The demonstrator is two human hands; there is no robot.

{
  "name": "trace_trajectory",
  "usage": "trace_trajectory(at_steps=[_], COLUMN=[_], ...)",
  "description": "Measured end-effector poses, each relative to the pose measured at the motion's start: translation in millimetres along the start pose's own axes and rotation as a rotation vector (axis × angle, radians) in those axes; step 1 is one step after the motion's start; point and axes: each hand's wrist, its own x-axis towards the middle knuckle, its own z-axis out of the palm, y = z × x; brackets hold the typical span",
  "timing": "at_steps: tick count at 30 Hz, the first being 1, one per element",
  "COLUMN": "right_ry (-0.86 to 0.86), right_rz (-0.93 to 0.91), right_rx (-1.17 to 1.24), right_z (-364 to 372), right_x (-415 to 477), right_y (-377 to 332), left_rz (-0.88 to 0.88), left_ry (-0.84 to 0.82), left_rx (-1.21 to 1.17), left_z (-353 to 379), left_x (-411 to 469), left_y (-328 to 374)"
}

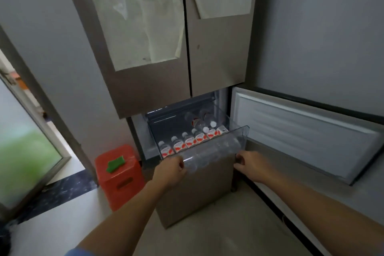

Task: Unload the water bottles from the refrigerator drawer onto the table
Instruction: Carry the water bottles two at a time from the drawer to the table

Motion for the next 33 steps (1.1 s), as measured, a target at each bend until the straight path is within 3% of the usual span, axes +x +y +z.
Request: trace_trajectory(at_steps=[6, 16, 28, 33], right_ry=[-0.013, -0.106, -0.322, -0.328], right_rz=[-0.059, -0.071, 0.253, 0.341], right_rx=[0.024, 0.208, 0.411, 0.644], right_z=[-42.0, -24.6, 47.1, 78.1], right_x=[105.0, 263.7, 395.2, 419.5], right_y=[23.6, 13.2, -5.8, -0.1], left_rz=[-0.110, -0.227, -0.392, -0.444], left_ry=[0.012, -0.086, -0.281, -0.305], left_rx=[-0.124, -0.170, -0.301, -0.402], left_z=[13.0, 45.4, 101.5, 111.6], left_x=[93.3, 232.2, 317.2, 329.5], left_y=[28.7, 8.2, -8.8, -13.0])
